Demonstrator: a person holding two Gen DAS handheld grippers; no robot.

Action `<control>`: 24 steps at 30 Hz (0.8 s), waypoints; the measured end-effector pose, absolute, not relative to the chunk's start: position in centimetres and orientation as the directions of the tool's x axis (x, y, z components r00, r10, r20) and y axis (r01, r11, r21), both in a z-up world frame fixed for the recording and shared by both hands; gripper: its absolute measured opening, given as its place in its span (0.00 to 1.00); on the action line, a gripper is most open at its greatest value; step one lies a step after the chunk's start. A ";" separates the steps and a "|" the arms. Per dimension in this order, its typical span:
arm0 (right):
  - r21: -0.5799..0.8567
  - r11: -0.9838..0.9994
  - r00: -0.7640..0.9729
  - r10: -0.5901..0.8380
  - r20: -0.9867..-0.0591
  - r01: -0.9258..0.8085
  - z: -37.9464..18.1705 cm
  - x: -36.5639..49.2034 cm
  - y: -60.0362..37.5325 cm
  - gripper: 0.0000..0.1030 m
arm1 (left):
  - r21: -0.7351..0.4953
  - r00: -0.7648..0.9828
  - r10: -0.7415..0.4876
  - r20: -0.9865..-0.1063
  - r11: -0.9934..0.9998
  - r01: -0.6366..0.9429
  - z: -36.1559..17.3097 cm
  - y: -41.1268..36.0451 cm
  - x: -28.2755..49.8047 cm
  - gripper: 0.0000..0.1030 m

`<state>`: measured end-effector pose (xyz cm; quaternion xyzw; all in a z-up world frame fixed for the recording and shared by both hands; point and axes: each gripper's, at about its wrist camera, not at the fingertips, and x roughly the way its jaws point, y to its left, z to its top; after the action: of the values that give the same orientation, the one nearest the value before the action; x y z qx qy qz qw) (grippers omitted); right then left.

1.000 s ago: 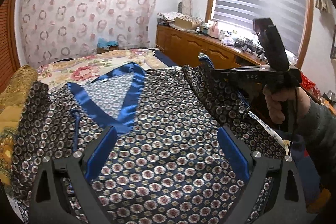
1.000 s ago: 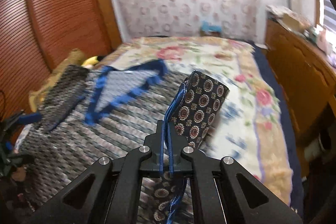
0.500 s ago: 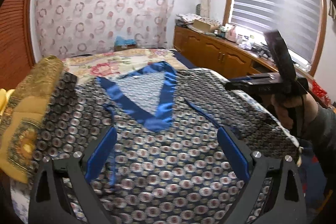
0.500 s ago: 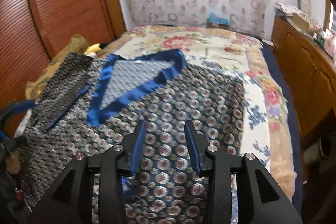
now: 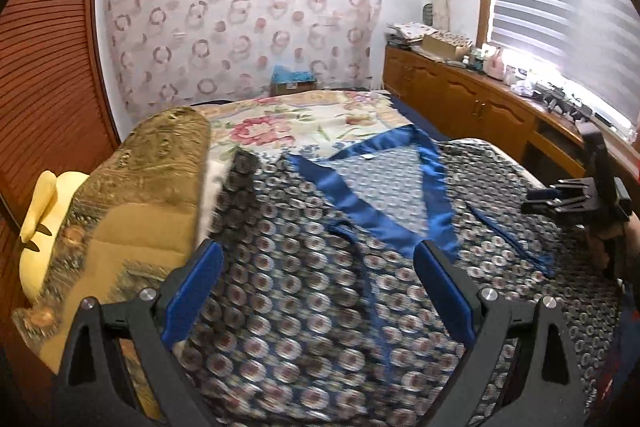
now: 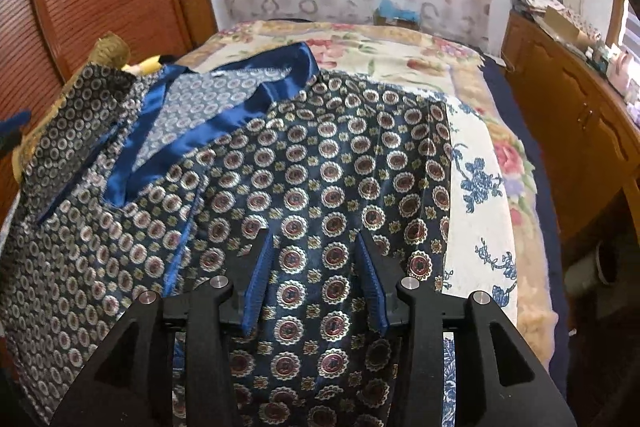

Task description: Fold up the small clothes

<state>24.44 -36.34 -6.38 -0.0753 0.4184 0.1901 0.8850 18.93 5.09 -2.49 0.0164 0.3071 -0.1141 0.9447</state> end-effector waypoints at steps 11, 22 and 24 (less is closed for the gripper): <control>0.005 0.908 0.583 0.273 -0.765 -0.419 -7.3 24.2 -36.3 0.48 | -0.007 0.749 -0.178 -0.639 0.974 0.225 -2.6 7.7 24.4 0.82; -0.030 0.893 0.576 0.264 -0.773 -0.448 -7.5 24.0 -35.5 0.66 | 0.038 0.682 -0.153 -0.715 0.966 0.257 -3.6 7.4 29.1 0.49; -0.039 0.895 0.578 0.254 -0.775 -0.445 -7.5 24.0 -35.4 0.68 | 0.057 0.672 -0.136 -0.728 0.965 0.256 -3.8 7.3 29.7 0.48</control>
<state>23.97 -35.36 -7.51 -0.1154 0.4141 0.1982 0.8809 29.66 7.32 -3.82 0.0772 0.3905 -0.1074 0.9111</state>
